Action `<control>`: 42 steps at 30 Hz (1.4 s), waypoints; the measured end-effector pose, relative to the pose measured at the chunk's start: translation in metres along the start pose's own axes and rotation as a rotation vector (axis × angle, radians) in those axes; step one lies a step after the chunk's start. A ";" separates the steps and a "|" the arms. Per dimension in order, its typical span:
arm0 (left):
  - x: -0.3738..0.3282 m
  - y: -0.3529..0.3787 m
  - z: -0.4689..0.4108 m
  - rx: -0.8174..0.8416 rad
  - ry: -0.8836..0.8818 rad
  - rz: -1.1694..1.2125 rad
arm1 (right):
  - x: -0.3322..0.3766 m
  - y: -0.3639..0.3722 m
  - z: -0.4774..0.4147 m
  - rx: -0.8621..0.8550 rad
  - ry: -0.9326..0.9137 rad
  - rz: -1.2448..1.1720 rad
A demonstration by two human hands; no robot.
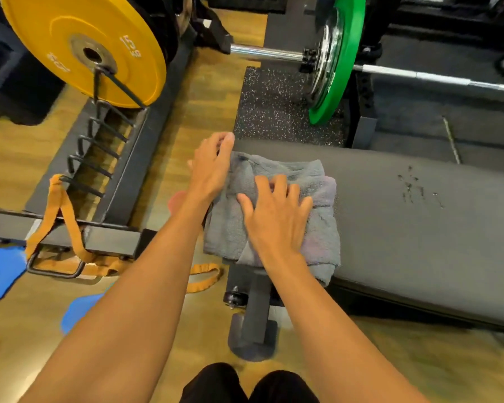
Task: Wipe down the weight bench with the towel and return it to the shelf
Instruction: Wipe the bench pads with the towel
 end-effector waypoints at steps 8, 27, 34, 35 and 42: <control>0.031 0.008 -0.050 0.107 -0.181 0.503 | 0.022 0.016 -0.103 -0.091 -0.131 -0.110; -0.031 0.029 -0.009 0.244 0.194 -0.085 | -0.012 -0.011 0.038 -0.018 -0.083 0.004; -0.021 0.042 -0.046 0.145 0.169 0.119 | -0.035 0.005 -0.065 -0.135 -0.049 -0.040; -0.019 0.043 -0.049 0.129 0.172 0.126 | -0.039 0.009 -0.092 -0.115 -0.026 -0.043; -0.015 0.037 -0.048 0.065 0.214 -0.013 | -0.038 0.014 -0.150 -0.039 -0.048 -0.006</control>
Point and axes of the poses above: each hand's wrist, its own z-axis away from the middle knuckle, its own y-axis out of the palm, x = y × z, the point moved 6 cm from there along -z, towards the middle knuckle, and after that the axes turned 6 degrees about x, right-handed, at the moved point
